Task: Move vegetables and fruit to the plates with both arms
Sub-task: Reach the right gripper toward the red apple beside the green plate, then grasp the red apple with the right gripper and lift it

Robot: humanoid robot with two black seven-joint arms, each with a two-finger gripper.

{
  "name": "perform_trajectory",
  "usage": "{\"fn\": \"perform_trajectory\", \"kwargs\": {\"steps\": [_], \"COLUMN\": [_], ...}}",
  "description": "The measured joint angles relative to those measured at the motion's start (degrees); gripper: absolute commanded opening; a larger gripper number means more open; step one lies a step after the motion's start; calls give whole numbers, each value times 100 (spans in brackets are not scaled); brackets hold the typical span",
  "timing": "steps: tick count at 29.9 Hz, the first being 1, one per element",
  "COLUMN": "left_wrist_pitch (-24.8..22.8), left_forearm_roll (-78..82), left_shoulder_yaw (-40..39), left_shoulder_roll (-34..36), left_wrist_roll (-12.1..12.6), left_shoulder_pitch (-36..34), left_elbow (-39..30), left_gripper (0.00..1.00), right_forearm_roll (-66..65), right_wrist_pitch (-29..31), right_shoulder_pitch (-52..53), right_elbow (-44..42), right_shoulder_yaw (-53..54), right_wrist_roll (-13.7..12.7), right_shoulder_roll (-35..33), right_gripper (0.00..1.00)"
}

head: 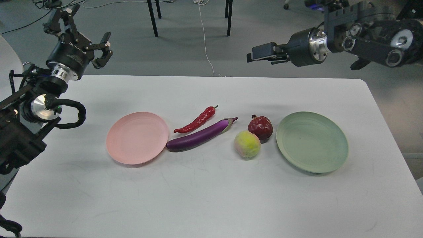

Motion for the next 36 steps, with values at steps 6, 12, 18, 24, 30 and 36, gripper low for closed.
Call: {"fn": "perform_trajectory", "kwargs": {"steps": [6, 12, 18, 24, 30, 36], "left_wrist_pitch": [-36, -54, -73, -62, -56, -56], "left_forearm_roll": [0, 0, -1, -1, -1, -1], "left_shoulder_yaw": [4, 10, 10, 10, 10, 4], "left_shoulder_roll": [103, 183, 324, 334, 373, 376], "left_wrist_roll": [31, 44, 46, 55, 55, 55], "left_shoulder_pitch": [0, -1, -18, -32, -32, -44], "left_elbow": [-28, -30, -22, -35, -38, -39], "left_gripper": [98, 98, 98, 98, 98, 98], "right_forearm_roll": [-207, -231, -225, -216, -159, -168], "right_wrist_pitch": [-33, -63, -187, -207, -372, -403], "right_shoulder_pitch": [-180, -741, -943, -1215, -1358, -1471], "right_elbow": [-336, -642, -689, -771, -820, -838], "right_shoulder_yaw": [-1010, -1232, -1274, -1274, -1228, -1227], "right_wrist_roll": [7, 20, 24, 24, 24, 24], "right_shoulder_roll": [764, 1027, 1128, 1176, 1208, 1230], "right_gripper": [98, 97, 96, 92, 91, 82]}}
